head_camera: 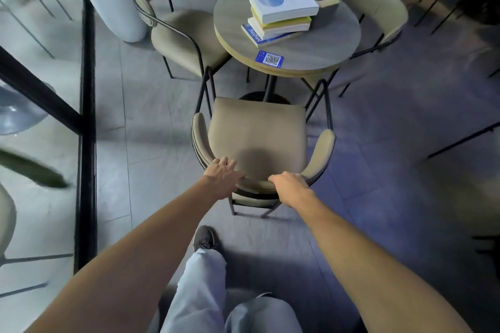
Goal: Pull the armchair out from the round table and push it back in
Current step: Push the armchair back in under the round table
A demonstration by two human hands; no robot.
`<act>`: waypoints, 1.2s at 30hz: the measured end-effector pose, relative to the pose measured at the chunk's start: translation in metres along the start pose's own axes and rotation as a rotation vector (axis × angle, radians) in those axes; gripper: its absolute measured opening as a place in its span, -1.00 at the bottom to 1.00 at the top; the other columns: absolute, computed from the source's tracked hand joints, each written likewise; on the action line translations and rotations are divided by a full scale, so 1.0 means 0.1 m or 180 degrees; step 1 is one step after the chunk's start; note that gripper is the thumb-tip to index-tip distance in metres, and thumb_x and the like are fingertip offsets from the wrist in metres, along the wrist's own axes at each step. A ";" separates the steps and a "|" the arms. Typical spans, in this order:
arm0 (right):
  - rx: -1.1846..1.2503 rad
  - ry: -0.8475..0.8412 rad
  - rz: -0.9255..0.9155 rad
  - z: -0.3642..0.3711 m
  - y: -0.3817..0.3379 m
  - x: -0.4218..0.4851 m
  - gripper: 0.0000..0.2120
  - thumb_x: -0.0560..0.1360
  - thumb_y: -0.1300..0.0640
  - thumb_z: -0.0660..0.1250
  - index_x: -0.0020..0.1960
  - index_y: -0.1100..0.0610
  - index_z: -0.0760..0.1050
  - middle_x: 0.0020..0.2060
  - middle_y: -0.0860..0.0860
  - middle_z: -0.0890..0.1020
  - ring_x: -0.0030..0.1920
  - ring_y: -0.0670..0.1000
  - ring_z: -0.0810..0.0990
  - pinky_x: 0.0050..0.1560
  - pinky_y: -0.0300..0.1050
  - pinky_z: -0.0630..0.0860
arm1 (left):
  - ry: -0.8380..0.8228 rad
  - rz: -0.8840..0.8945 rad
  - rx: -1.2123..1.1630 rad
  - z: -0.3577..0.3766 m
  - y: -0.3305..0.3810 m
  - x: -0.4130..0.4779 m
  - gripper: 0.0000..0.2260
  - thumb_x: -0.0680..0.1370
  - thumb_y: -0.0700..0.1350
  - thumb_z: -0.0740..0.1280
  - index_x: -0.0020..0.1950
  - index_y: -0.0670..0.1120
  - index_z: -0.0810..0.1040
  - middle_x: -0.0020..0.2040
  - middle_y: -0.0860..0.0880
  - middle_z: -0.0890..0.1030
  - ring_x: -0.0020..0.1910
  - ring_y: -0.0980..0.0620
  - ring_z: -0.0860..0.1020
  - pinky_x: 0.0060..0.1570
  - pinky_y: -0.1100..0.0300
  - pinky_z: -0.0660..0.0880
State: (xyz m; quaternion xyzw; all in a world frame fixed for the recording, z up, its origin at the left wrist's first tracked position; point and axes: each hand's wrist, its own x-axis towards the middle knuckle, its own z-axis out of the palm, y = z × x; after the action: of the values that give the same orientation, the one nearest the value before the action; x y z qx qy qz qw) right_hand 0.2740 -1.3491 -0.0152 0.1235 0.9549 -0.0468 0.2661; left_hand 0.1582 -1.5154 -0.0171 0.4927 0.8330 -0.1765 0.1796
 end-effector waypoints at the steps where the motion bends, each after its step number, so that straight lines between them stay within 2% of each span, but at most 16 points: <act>1: -0.0043 0.0067 0.0006 0.02 -0.01 -0.01 -0.61 0.45 0.45 0.23 0.16 0.09 0.53 0.05 0.13 0.63 0.13 0.21 0.61 0.02 0.00 0.42 | 0.0080 -0.0053 0.0013 0.02 0.02 -0.01 -0.64 0.61 -0.02 0.25 0.41 0.11 0.38 0.30 -0.11 0.39 0.26 -0.14 0.39 0.20 0.03 0.35; 3: -0.0079 0.0105 -0.0008 0.05 -0.02 -0.03 -0.63 0.47 0.42 0.25 0.15 0.07 0.53 0.06 0.12 0.64 0.13 0.20 0.61 0.07 0.01 0.44 | 0.0219 -0.0134 0.0015 0.05 0.07 -0.05 -0.66 0.62 -0.12 0.21 0.39 0.11 0.40 0.27 -0.10 0.40 0.24 -0.13 0.40 0.19 0.03 0.35; 8: -0.0007 0.0185 -0.0073 0.09 -0.03 -0.12 -0.68 0.48 0.39 0.22 0.05 0.05 0.57 0.02 0.10 0.65 0.09 0.20 0.62 -0.02 -0.03 0.41 | 0.0396 -0.0154 0.0018 0.12 0.14 -0.15 -0.69 0.65 -0.10 0.16 0.37 0.13 0.42 0.26 -0.08 0.42 0.22 -0.13 0.41 0.15 0.02 0.35; 21: -0.0139 0.0163 -0.0155 0.19 -0.08 -0.28 -0.65 0.47 0.40 0.27 0.12 0.05 0.58 0.05 0.10 0.64 0.11 0.21 0.62 0.05 0.03 0.49 | 0.0518 -0.0152 -0.0035 0.24 0.24 -0.31 -0.69 0.64 -0.09 0.18 0.36 0.14 0.43 0.27 -0.08 0.40 0.22 -0.14 0.40 0.16 0.03 0.34; 29: -0.0173 0.0045 -0.0164 0.15 -0.12 -0.30 -0.65 0.48 0.45 0.24 0.14 0.14 0.57 0.10 0.15 0.61 0.14 0.23 0.60 0.05 0.03 0.51 | 0.0562 -0.0157 -0.0108 0.28 0.24 -0.32 -0.70 0.63 -0.10 0.20 0.34 0.14 0.43 0.23 -0.06 0.41 0.19 -0.13 0.41 0.14 0.02 0.36; 36: -0.0136 -0.0122 -0.0078 0.14 -0.16 -0.27 -0.63 0.49 0.46 0.22 0.17 0.14 0.56 0.13 0.14 0.58 0.19 0.23 0.57 0.18 0.11 0.50 | 0.0544 -0.0102 -0.0143 0.27 0.22 -0.32 -0.71 0.62 -0.10 0.22 0.33 0.13 0.43 0.23 -0.05 0.43 0.18 -0.13 0.41 0.12 0.02 0.36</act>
State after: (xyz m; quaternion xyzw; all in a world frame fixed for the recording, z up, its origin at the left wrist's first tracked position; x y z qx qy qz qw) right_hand 0.2993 -1.3729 -0.0125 0.1052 0.9518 -0.0319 0.2864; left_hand 0.1956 -1.5423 -0.0279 0.4885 0.8567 -0.1180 0.1160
